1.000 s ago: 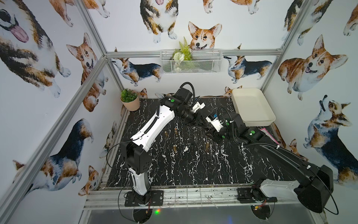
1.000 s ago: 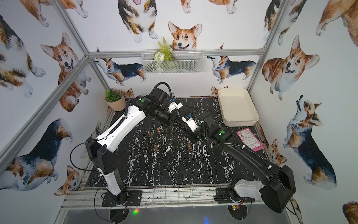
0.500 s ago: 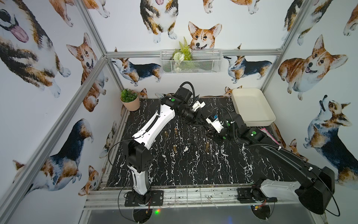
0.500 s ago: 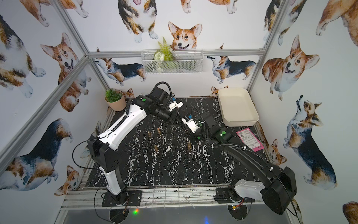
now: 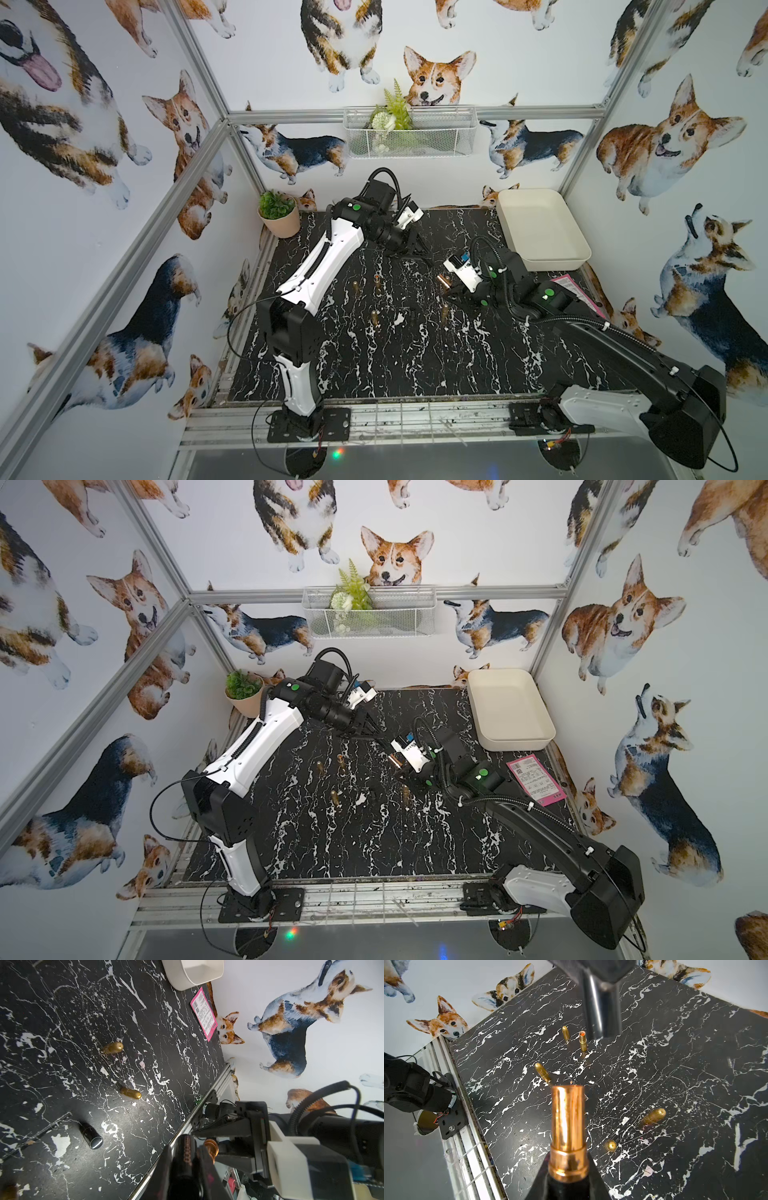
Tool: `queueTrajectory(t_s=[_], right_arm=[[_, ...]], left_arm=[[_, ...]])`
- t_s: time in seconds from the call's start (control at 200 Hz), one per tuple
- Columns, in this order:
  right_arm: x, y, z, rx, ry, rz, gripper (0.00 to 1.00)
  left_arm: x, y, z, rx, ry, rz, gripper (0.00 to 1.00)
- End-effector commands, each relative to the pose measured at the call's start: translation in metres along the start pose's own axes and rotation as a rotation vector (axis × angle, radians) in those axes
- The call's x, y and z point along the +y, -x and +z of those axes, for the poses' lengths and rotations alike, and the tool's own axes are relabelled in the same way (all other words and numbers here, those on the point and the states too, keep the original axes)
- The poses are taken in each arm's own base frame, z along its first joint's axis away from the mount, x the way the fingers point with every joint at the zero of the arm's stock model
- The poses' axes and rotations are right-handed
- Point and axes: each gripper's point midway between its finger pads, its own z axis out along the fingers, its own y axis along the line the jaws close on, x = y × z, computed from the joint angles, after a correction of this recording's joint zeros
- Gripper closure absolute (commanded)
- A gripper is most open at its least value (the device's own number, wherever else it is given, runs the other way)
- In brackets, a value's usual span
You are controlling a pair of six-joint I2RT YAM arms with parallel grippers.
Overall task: Open the lipstick cap
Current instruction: Open the cover of the lipstick, then place the cover at the center of the board.
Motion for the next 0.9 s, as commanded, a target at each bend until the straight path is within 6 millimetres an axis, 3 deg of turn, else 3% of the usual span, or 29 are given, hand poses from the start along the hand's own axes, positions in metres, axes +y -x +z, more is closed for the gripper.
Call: queueTrajectory(t_s=[0.0,0.07,0.16,0.35,0.601,0.896], right_arm=[[-0.002,0.003,-0.004,-0.018,-0.022,-0.002,1.00],[-0.006,0.003,-0.004,-0.025,-0.041,0.005,1.00],[-0.006,0.013,-0.018,-0.090,-0.066,0.011,1.00],[-0.008,0.028,-0.039,-0.189,-0.109,0.018,1.00],[-0.017,0.027,-0.048,-0.205,-0.173,0.019,1.00],[-0.016,0.024,-0.044,-0.201,-0.157,0.033,1.00]], left_arm=[[0.025,0.009,-0.008,-0.037,0.158,0.007,1.00],[0.048,0.017,-0.009,-0.063,0.277,0.005,1.00],[0.082,0.023,-0.007,-0.079,0.426,-0.004,1.00],[0.145,0.030,0.018,-0.078,0.639,0.007,1.00],[0.181,0.035,0.062,-0.082,0.752,0.043,1.00],[0.218,0.029,0.089,-0.049,0.792,-0.001,1.00]])
